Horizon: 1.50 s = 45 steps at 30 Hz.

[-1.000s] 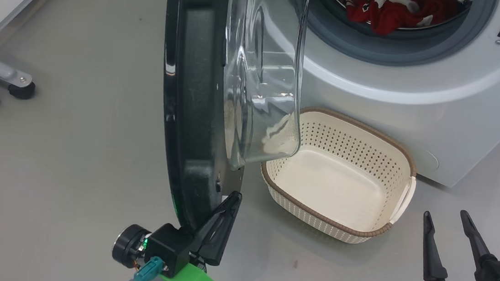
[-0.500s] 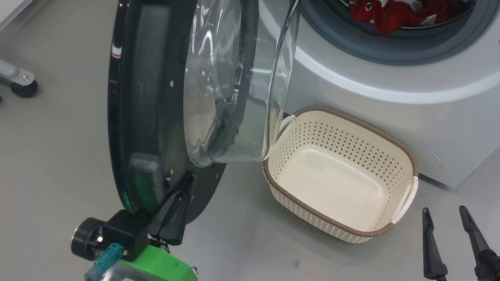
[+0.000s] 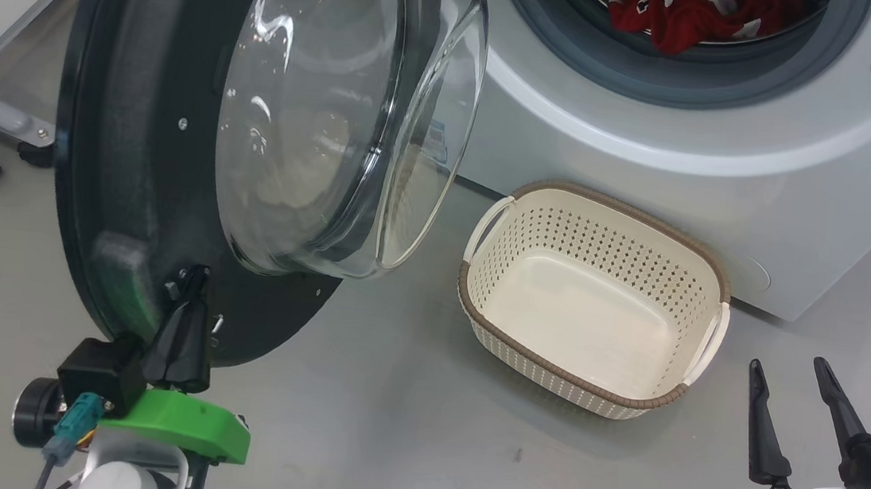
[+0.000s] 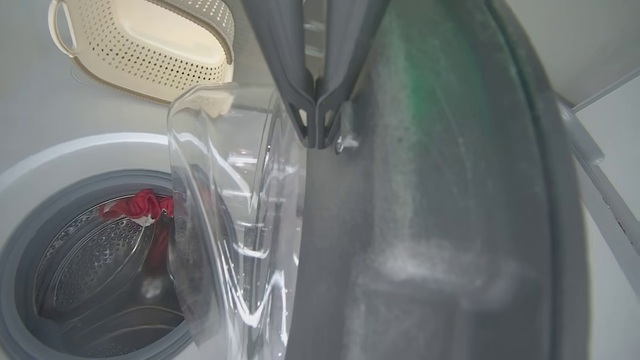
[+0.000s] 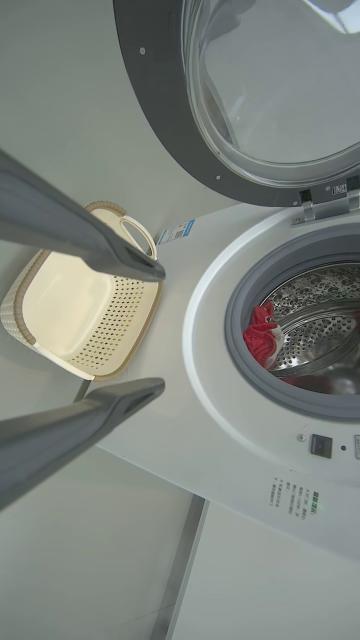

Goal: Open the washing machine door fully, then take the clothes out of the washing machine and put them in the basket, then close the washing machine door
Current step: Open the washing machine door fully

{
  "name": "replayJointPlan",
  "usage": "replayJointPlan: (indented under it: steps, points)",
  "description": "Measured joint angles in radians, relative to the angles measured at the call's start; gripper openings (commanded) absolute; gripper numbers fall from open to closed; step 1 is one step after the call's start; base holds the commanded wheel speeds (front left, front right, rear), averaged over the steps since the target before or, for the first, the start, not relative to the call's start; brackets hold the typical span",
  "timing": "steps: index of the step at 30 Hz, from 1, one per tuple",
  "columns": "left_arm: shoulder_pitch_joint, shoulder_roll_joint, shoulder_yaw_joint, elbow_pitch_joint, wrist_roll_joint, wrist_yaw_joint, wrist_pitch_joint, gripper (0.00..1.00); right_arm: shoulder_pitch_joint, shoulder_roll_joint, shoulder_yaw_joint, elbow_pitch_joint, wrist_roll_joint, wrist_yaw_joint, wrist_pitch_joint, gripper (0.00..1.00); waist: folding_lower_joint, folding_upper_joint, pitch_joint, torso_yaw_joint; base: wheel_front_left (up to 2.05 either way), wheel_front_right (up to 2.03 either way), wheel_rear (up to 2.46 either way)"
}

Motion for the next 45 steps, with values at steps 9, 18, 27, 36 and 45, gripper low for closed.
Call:
replayJointPlan:
  steps: [9,18,27,36,45]
  points:
    - [-0.027,-0.008,0.081,0.045,-0.002,0.000,-0.001,0.00,0.000,0.000,-0.006,-0.016,0.000,-0.007,0.000,1.00,0.0000,0.0000,0.016,-0.008,0.00,0.00,0.00]
    - [-0.117,-0.009,0.173,0.125,-0.019,0.000,-0.010,0.00,-0.010,-0.006,-0.006,-0.024,-0.001,-0.007,0.000,1.00,0.0000,0.0000,0.041,-0.036,0.00,0.00,0.00]
    - [-0.196,-0.006,0.248,0.222,-0.027,0.000,-0.013,0.00,-0.011,-0.011,-0.015,-0.030,-0.003,-0.007,0.000,1.00,0.0000,0.0000,0.057,-0.052,0.00,0.00,0.00]
    - [-0.273,0.015,0.305,0.292,-0.034,0.004,-0.027,0.00,-0.030,-0.015,-0.011,-0.034,-0.006,-0.006,0.000,1.00,0.0002,0.0000,0.074,-0.064,0.00,0.00,0.00]
    - [-0.319,0.022,0.363,0.356,-0.036,0.004,-0.045,0.00,-0.032,-0.015,-0.013,-0.035,-0.007,-0.006,0.000,1.00,0.0002,0.0000,0.084,-0.071,0.00,0.00,0.00]
